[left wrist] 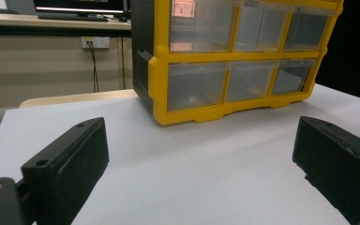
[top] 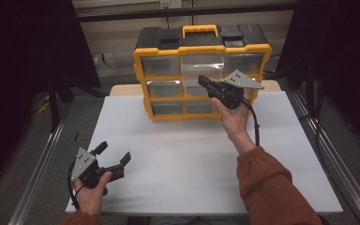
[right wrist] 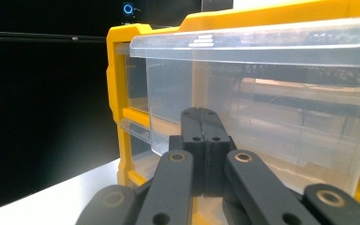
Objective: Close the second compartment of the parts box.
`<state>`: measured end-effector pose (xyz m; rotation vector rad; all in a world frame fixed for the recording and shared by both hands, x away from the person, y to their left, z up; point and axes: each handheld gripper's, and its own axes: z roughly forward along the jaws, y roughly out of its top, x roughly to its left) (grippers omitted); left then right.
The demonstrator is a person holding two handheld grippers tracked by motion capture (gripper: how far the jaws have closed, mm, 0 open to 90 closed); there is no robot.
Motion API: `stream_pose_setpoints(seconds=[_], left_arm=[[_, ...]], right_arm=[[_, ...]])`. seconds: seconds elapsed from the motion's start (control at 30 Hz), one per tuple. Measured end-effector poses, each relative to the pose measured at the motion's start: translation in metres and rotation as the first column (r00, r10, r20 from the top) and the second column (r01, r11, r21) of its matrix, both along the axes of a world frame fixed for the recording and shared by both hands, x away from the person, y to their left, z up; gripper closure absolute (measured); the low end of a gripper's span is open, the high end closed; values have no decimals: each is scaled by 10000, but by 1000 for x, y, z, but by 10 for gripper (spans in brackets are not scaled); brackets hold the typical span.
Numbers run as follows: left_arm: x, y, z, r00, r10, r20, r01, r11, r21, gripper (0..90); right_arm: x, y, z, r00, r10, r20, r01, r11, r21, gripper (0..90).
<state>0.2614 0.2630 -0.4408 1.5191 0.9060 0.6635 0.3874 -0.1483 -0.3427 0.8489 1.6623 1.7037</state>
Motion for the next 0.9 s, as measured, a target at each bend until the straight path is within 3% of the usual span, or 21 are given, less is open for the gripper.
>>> stream_pose_setpoints(seconds=[0.27, 0.37, 0.57, 0.6, 0.7, 0.77, 0.87, 0.9], left_arm=[[0, 0, 0, 10000, -10, 22, 10, 10000, 32, 39], [-1, 2, 1, 10000, -52, -1, 52, 9997, 218, 39], [0, 0, 0, 10000, -36, -12, 36, 10000, 27, 39], [0, 2, 0, 9999, -132, -11, 132, 9997, 193, 39], [0, 1, 0, 9999, -137, -3, 137, 9997, 186, 39], [0, 0, 0, 10000, -36, -1, 36, 10000, 13, 39], [0, 2, 1, 9999, -134, -13, 134, 9997, 202, 39], [0, 0, 0, 10000, -60, -9, 60, 10000, 35, 39]], right_arm=[[3, 1, 1, 10000, -44, 50, 44, 10000, -49, 900], [3, 0, 1, 9998, -166, 71, 166, 9998, -106, 900], [6, -1, 2, 9998, -204, 30, 204, 9997, -159, 900], [7, -1, 2, 9999, -162, 52, 162, 9998, -84, 900], [7, -2, 3, 9998, -194, 35, 194, 9998, -97, 900], [7, -1, 3, 9997, -249, 78, 250, 9996, -104, 900], [9, -1, 2, 9996, -255, 78, 256, 9997, -29, 900], [9, -1, 2, 9996, -283, 69, 283, 9996, -17, 900]])
